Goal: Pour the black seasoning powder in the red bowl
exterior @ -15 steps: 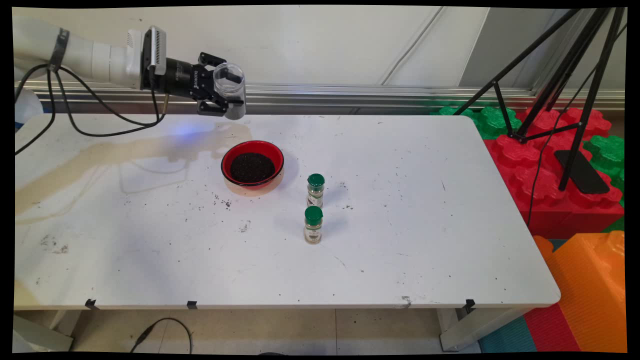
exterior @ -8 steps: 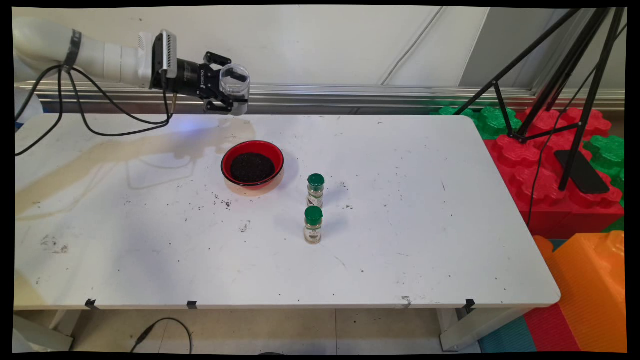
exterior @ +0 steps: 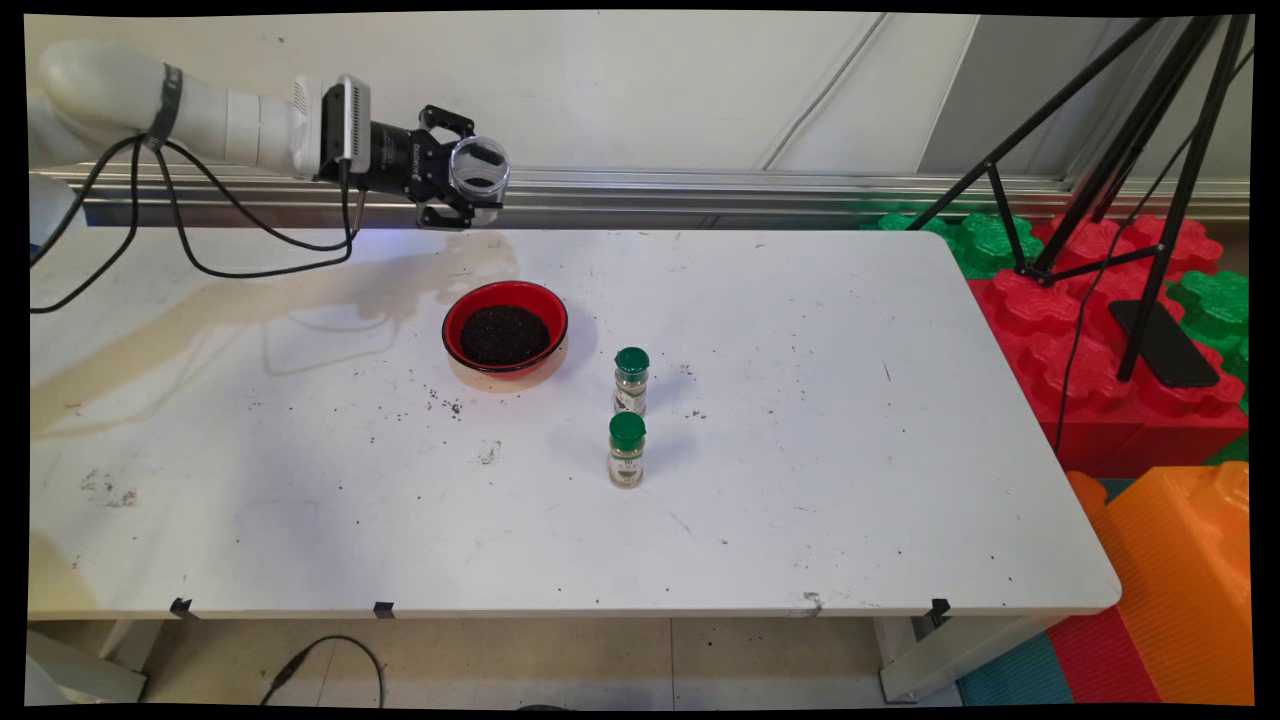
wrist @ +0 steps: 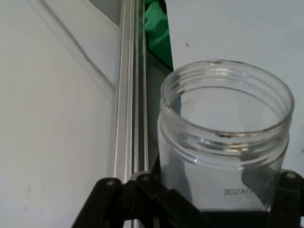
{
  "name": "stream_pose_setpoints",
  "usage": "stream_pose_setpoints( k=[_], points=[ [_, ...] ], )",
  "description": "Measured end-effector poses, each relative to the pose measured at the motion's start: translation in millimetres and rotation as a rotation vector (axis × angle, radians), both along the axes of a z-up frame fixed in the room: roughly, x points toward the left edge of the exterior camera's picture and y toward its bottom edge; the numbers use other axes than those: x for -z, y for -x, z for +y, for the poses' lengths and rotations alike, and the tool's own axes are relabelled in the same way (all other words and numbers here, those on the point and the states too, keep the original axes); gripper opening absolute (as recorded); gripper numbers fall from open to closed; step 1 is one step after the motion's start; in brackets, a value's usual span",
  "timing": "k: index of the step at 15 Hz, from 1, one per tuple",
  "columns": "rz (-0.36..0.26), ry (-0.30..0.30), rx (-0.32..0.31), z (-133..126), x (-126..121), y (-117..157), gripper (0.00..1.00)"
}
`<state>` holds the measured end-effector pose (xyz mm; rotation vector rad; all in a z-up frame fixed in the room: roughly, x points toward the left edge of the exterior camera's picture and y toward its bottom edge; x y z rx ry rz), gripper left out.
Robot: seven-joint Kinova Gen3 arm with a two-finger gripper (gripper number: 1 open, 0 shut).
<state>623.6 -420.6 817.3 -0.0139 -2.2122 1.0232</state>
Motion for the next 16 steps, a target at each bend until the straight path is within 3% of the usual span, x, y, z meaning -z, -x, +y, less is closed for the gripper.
stream_pose_setpoints(
  k=[16],
  points=[
    [-0.199,0.166,0.145,5.1,8.1,17.9,0.0]
  ],
)
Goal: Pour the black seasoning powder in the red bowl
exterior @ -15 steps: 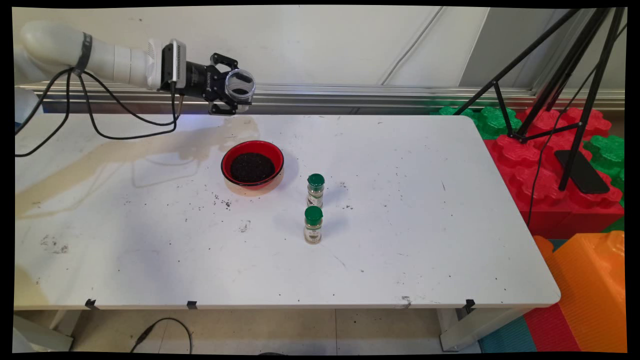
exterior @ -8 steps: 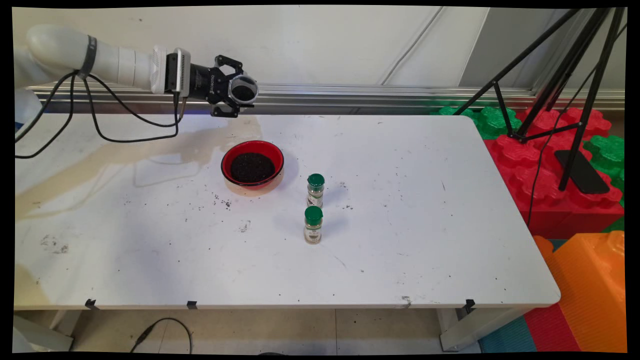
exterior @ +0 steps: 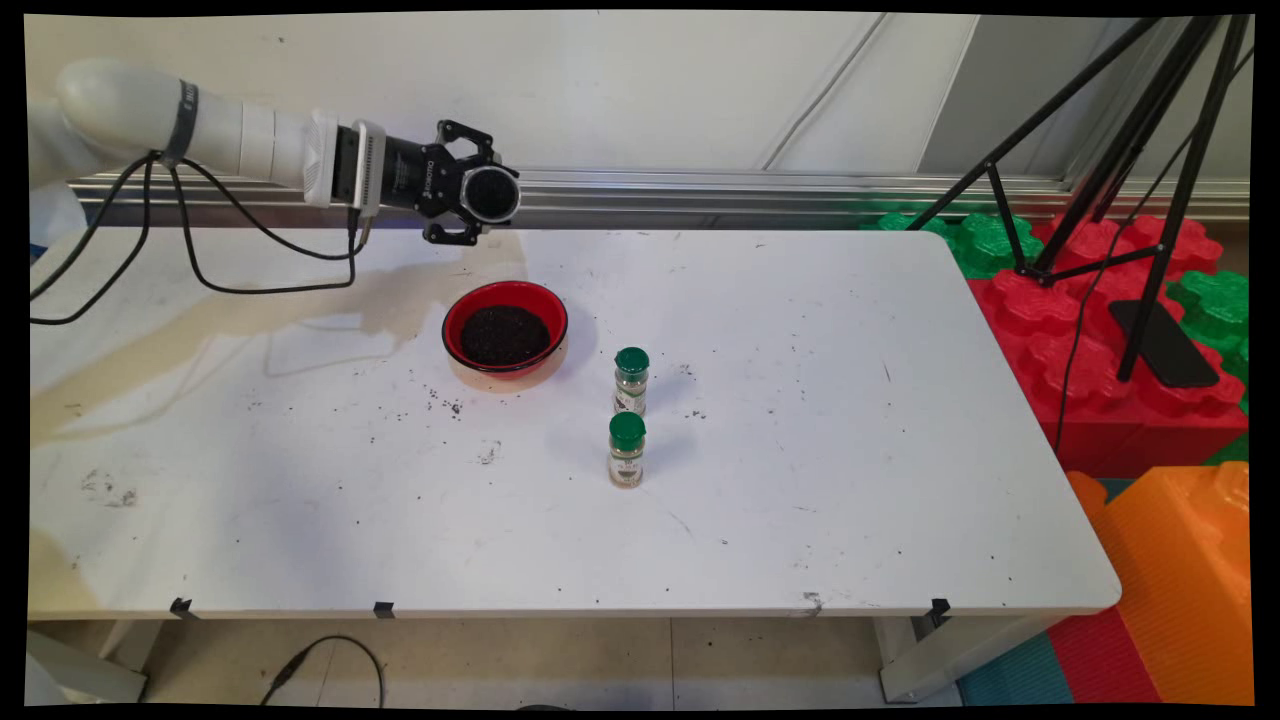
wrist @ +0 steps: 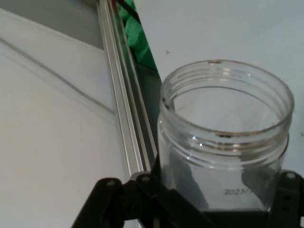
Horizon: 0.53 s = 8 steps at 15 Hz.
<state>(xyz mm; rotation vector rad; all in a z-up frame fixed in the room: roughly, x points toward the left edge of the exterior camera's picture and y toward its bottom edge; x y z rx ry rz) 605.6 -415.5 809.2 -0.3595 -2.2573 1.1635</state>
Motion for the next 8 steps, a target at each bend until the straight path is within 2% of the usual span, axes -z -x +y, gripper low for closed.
stream_pose_setpoints(
  k=[8],
  points=[
    [-0.11,0.084,0.089,8.7,2.6,11.2,0.0]
  ],
)
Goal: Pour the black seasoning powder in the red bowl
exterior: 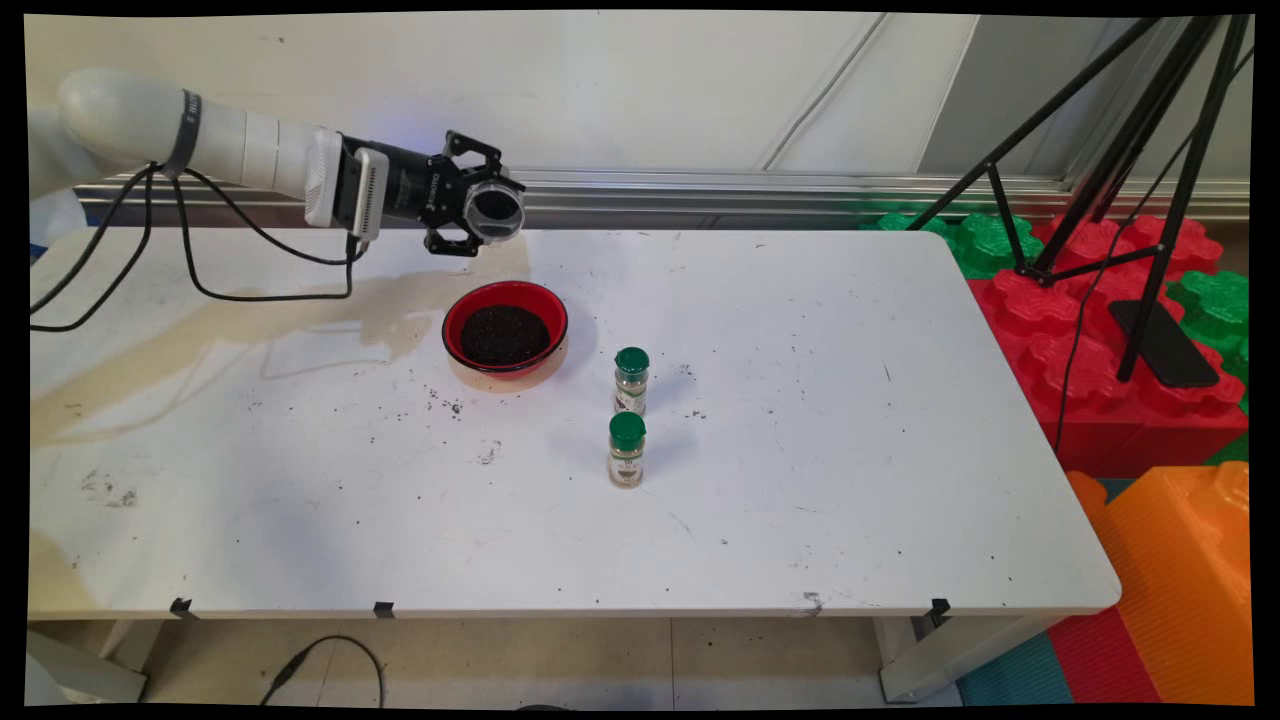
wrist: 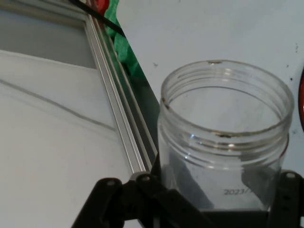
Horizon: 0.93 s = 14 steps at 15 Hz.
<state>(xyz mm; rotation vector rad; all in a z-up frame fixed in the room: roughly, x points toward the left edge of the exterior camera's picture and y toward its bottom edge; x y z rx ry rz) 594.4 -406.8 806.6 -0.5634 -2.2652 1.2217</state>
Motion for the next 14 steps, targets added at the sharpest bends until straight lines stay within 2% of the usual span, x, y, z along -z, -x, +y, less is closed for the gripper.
stream_pose_setpoints(
  k=[14],
  points=[
    [-0.202,0.135,0.096,1.3,7.5,3.5,0.0]
  ],
)
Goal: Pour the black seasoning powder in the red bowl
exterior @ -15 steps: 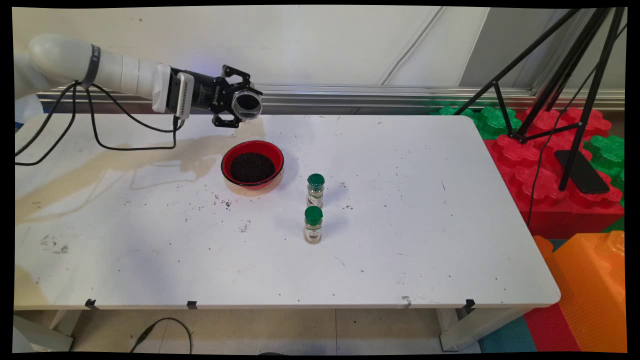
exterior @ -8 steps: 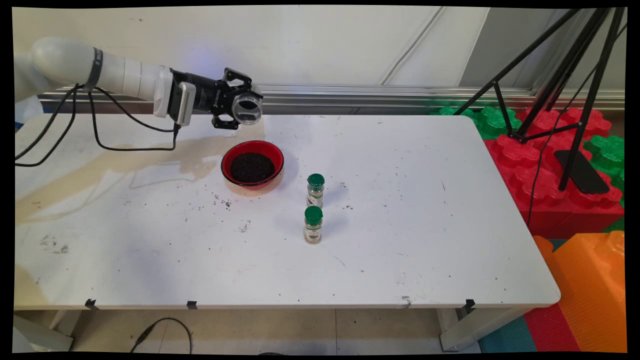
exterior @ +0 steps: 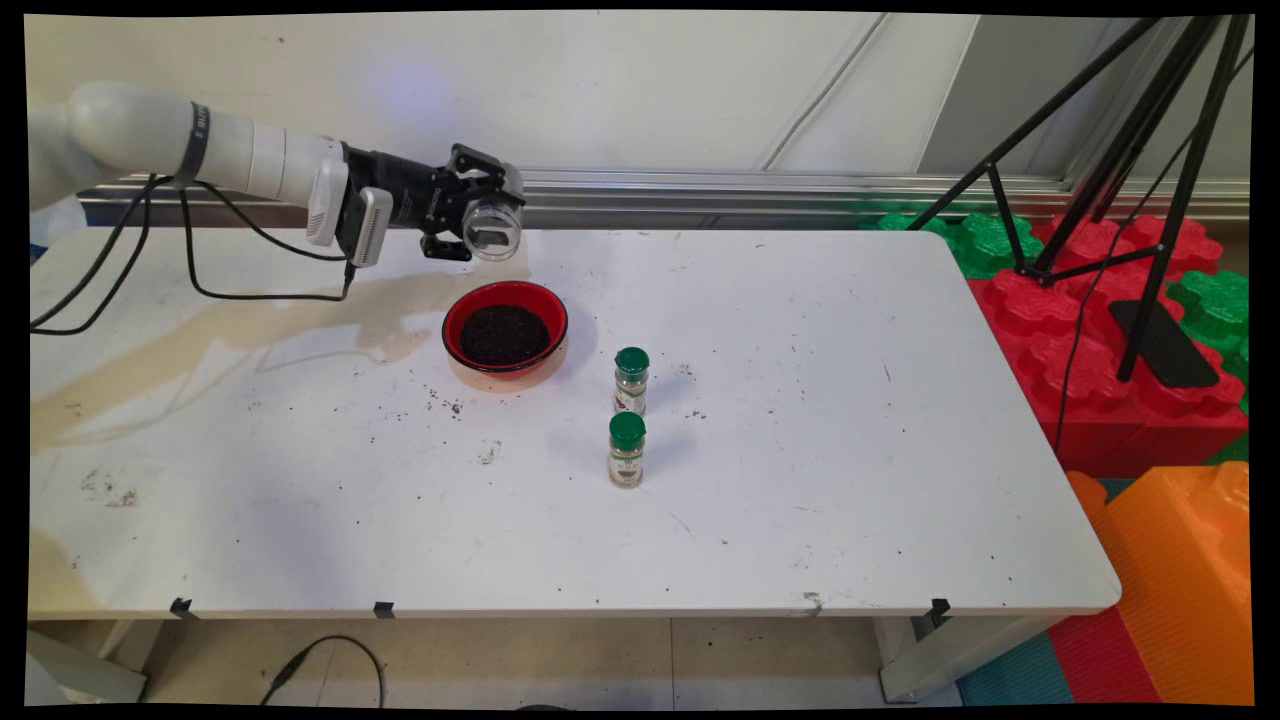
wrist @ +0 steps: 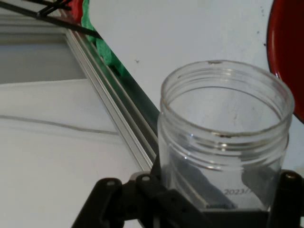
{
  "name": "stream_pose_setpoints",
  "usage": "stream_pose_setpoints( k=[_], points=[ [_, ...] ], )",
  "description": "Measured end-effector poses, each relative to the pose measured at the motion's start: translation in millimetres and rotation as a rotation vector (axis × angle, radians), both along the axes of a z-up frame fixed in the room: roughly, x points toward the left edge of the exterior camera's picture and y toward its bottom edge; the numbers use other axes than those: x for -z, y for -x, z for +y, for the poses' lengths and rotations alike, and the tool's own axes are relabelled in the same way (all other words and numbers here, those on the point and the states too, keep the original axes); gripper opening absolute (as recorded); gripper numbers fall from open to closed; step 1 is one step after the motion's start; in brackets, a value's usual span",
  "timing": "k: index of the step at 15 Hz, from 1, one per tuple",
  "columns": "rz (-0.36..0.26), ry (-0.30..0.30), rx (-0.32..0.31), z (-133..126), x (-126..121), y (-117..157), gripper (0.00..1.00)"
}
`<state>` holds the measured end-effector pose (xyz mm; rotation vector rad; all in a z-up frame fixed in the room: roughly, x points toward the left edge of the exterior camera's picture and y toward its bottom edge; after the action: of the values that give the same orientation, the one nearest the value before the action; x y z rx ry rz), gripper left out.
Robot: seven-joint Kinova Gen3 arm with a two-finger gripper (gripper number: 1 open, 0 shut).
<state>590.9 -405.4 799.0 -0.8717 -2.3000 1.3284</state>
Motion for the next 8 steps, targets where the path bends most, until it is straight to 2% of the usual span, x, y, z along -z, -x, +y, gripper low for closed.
stream_pose_setpoints(
  k=[8],
  points=[
    [-0.101,0.085,0.06,0.8,1.1,1.9,0.0]
  ],
)
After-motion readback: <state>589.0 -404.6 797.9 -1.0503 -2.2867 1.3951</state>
